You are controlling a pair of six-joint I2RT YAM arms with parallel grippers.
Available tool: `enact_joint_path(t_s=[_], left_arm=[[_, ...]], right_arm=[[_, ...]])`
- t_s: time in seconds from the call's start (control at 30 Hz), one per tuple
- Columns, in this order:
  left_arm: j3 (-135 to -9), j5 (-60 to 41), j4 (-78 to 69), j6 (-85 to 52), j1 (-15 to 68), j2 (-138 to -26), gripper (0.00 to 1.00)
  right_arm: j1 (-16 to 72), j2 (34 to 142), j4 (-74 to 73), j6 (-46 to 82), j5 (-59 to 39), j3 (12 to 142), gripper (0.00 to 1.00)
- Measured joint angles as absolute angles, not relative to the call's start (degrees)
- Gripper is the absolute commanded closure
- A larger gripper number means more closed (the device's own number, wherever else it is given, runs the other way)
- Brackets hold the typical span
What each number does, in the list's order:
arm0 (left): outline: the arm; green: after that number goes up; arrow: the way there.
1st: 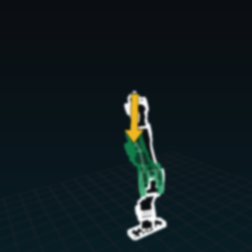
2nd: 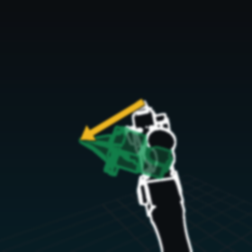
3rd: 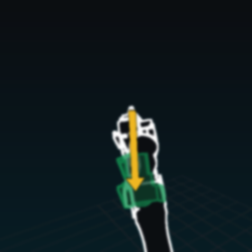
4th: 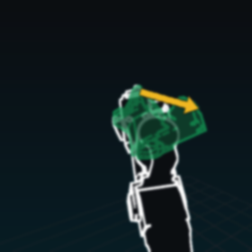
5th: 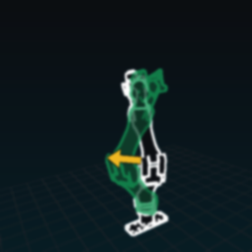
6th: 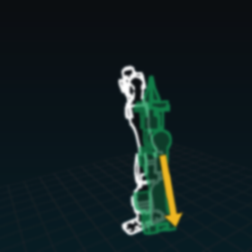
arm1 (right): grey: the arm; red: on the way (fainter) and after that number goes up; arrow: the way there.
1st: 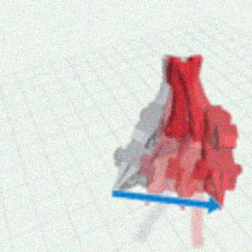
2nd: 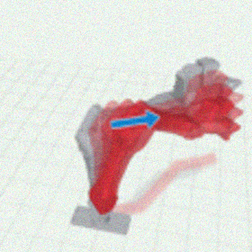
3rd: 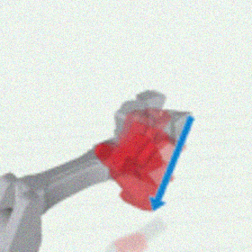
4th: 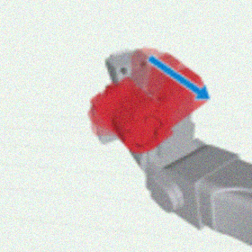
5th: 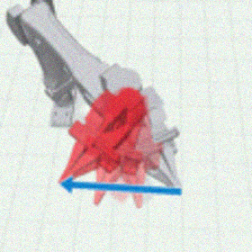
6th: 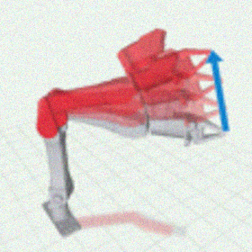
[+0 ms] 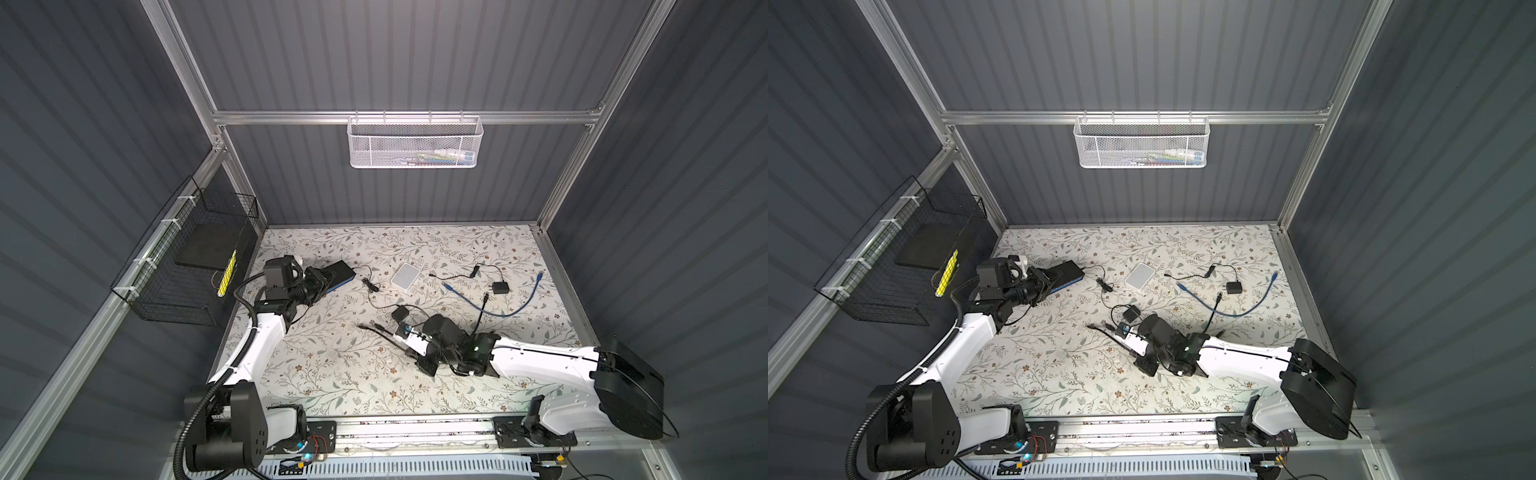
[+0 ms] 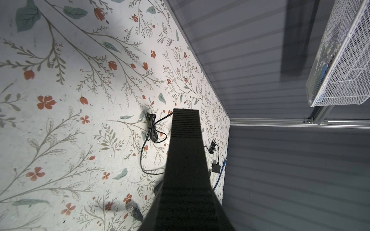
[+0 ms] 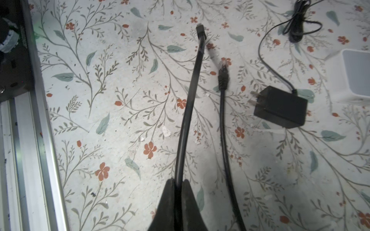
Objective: Insert the plug into the switch port
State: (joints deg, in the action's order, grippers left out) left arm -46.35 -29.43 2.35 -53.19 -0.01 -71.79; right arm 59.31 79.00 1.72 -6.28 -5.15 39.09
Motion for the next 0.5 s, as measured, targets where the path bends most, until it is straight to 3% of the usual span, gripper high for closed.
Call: enact_joint_path(t_s=[0.17, 0.27, 0.5], left_arm=[[-45.8, -29.6, 1.3, -53.2, 0.0, -71.8, 1.0], [-45.8, -29.7, 1.1, -53.2, 0.0, -71.5, 1.0], [-45.8, -29.9, 1.2, -53.2, 0.0, -70.7, 1.0]], right_arm=[[61.9, 78.5, 1.3, -4.7, -5.0, 36.2, 0.75], [62.2, 78.5, 1.3, -3.2, -4.8, 35.5, 0.6], [62.2, 81.8, 1.8, -2.0, -4.8, 37.0, 0.44]])
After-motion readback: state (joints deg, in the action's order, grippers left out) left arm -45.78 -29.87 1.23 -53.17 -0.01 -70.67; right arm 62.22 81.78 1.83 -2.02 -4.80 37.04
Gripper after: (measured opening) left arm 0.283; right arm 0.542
